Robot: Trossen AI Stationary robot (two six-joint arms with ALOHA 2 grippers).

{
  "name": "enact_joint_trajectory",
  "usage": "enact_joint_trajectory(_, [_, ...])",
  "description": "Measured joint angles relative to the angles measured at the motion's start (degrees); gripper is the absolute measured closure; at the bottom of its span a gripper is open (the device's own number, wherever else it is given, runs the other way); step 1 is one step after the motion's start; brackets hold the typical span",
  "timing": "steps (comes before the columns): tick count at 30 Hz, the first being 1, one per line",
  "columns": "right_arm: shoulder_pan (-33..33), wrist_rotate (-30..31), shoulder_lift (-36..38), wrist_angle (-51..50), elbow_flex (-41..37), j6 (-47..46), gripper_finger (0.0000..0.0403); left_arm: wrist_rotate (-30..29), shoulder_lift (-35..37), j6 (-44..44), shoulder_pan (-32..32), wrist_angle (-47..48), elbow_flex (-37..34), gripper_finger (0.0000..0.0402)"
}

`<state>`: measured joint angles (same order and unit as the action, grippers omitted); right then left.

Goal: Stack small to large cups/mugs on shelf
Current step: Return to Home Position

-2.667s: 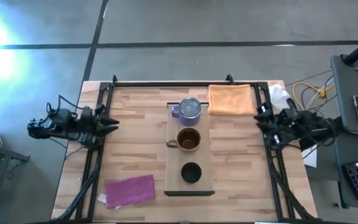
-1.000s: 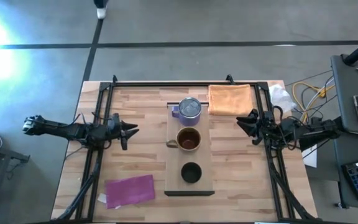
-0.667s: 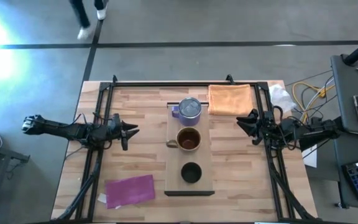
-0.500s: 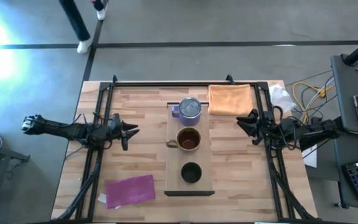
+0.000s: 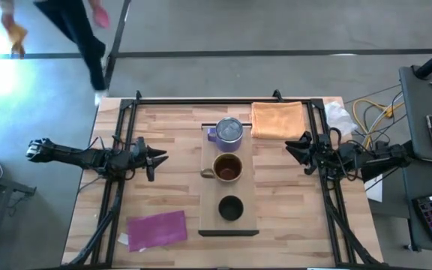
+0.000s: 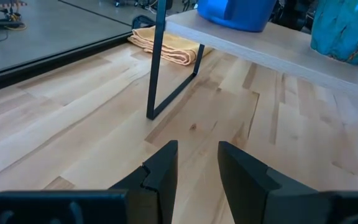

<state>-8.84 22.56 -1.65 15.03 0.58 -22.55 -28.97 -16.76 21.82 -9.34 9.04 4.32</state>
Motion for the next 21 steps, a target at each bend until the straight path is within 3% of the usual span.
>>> enact_joint_trajectory(21, [0.0, 0.0, 0.0, 0.0, 0.0, 0.0, 0.0273, 0.0, 0.0, 0.0, 0.0, 0.0, 0.0, 0.0301])
